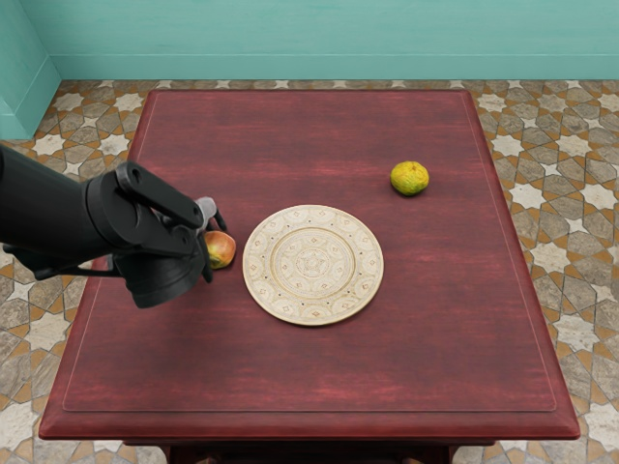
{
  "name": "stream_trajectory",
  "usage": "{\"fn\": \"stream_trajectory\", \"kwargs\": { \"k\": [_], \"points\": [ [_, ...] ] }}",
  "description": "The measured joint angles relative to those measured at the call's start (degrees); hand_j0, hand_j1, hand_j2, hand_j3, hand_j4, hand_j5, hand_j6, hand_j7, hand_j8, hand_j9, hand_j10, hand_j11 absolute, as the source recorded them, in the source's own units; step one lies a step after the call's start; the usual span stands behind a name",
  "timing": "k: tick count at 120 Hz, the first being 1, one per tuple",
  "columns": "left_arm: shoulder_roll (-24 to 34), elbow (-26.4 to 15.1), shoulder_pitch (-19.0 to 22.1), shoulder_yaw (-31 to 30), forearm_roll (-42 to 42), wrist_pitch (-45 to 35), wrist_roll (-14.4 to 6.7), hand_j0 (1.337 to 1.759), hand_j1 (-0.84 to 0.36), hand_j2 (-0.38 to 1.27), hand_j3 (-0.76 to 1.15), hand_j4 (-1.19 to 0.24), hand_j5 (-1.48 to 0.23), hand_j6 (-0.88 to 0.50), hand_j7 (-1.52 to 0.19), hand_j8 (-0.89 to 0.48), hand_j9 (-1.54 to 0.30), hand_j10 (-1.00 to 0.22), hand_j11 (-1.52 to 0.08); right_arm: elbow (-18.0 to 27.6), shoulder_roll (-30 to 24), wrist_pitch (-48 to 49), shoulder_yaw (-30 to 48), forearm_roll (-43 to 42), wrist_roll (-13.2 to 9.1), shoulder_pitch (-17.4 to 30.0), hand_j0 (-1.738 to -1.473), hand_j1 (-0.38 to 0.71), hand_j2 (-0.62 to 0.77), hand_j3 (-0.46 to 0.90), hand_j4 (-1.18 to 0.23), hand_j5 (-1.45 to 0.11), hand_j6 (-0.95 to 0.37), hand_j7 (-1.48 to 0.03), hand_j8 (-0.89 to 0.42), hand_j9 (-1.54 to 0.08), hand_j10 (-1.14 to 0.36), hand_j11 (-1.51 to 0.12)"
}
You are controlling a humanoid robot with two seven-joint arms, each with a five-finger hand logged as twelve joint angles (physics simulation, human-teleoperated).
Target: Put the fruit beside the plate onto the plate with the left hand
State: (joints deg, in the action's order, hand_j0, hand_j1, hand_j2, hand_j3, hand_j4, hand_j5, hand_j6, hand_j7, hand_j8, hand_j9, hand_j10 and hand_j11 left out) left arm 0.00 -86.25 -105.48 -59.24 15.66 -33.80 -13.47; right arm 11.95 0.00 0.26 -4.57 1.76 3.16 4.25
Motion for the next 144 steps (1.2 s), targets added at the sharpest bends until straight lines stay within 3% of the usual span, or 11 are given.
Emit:
{"fn": "stream_trajectory", "kwargs": {
  "k": [17, 31, 38, 64, 82, 112, 144],
  "points": [
    [0.0, -0.3, -0.1, 0.0, 0.0, -0.1, -0.1, 1.658, -0.16, 0.09, 0.00, -0.43, -0.55, -0.43, -0.55, -0.43, -0.55, -0.43, -0.55, 0.0, 0.0, 0.0, 0.0, 0.0, 0.0, 0.0, -1.658, -0.32, 0.00, 0.00, -0.02, -0.03, -0.02, -0.03, -0.02, -0.03, -0.02, -0.03],
    [0.0, -0.3, -0.1, 1.0, 0.3, 1.7, -1.0, 1.656, -0.29, 0.19, 0.00, -0.52, -0.76, -0.42, -0.77, -0.57, -0.77, -0.58, -0.77, 0.0, 0.0, 0.0, 0.0, 0.0, 0.0, 0.0, -1.658, -0.32, 0.00, 0.00, -0.02, -0.03, -0.02, -0.03, -0.02, -0.03, -0.02, -0.03],
    [0.0, -0.3, -0.2, 1.3, 0.4, 2.4, -1.3, 1.653, -0.35, 0.28, 0.00, -0.46, -0.85, -0.36, -0.85, -0.51, -0.86, -0.63, -0.86, 0.0, 0.0, 0.0, 0.0, 0.0, 0.0, 0.0, -1.658, -0.32, 0.00, 0.00, -0.02, -0.03, -0.02, -0.03, -0.02, -0.03, -0.02, -0.03],
    [0.0, -0.3, -1.1, 1.2, 2.9, 3.4, -1.5, 1.647, -0.41, 0.30, 0.00, -0.28, -1.06, -0.21, -1.04, -0.38, -1.04, -0.73, -1.05, 0.0, 0.0, 0.0, 0.0, 0.0, 0.0, 0.0, -1.658, -0.32, 0.00, 0.00, -0.02, -0.03, -0.02, -0.03, -0.02, -0.03, -0.02, -0.03],
    [0.0, -0.4, -3.6, -0.4, 6.0, 3.6, -1.6, 1.643, -0.41, 0.28, 0.00, -0.24, -1.13, -0.17, -1.10, -0.36, -1.11, -0.76, -1.11, 0.0, 0.0, 0.0, 0.0, 0.0, 0.0, 0.0, -1.658, -0.32, 0.00, 0.00, -0.02, -0.03, -0.02, -0.03, -0.02, -0.03, -0.02, -0.03],
    [0.0, -1.5, -12.4, -1.3, 8.0, 10.1, -2.1, 1.642, -0.42, 0.29, 0.00, -0.20, -1.18, -0.12, -1.16, -0.33, -1.15, -0.79, -1.16, 0.0, 0.0, 0.0, 0.0, 0.0, 0.0, 0.0, -1.658, -0.32, 0.00, 0.00, -0.02, -0.03, -0.02, -0.03, -0.02, -0.03, -0.02, -0.03],
    [0.0, -1.6, -14.2, 5.4, 8.0, 14.1, -3.1, 1.641, -0.42, 0.29, 0.00, -0.18, -1.19, -0.12, -1.16, -0.33, -1.15, -0.79, -1.16, 0.0, 0.0, 0.0, 0.0, 0.0, 0.0, 0.0, -1.658, -0.32, 0.00, 0.00, -0.02, -0.03, -0.02, -0.03, -0.02, -0.03, -0.02, -0.03]
  ]
}}
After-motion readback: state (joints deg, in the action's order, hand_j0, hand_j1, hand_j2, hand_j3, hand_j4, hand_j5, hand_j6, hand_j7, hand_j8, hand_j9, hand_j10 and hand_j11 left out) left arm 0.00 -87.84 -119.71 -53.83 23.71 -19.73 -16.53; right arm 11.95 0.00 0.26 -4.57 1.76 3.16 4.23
